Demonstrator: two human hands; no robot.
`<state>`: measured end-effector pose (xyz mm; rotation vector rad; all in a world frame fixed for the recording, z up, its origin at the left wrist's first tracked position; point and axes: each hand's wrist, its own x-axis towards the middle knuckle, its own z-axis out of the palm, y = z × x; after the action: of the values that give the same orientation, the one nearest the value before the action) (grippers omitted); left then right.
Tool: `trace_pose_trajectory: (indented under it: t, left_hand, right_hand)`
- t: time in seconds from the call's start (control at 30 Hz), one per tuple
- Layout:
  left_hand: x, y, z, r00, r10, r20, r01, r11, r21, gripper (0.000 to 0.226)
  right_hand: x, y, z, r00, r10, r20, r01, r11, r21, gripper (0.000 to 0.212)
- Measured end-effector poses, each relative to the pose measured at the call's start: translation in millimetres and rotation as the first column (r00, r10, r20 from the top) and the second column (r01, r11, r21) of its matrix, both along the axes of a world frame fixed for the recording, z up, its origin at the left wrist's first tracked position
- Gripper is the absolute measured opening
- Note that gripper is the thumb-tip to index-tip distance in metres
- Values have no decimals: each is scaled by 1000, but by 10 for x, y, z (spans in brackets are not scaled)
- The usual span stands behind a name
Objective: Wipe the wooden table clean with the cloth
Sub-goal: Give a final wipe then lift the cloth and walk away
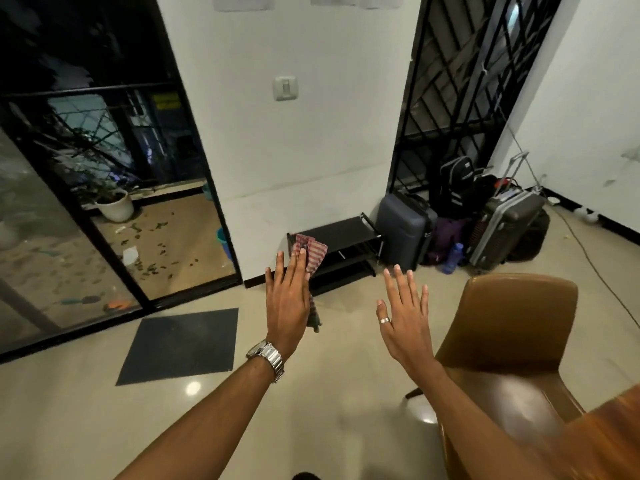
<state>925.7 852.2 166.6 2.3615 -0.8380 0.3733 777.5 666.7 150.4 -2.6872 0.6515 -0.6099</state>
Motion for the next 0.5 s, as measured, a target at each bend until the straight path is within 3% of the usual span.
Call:
trace_pose_trajectory:
  t: [0.5]
  left_hand:
    - [1220, -1481, -105, 992, -9, -127, -4, 995, -104, 53]
  right_hand:
    - [1447, -1469, -102, 1000, 30, -4, -30, 998, 52, 60]
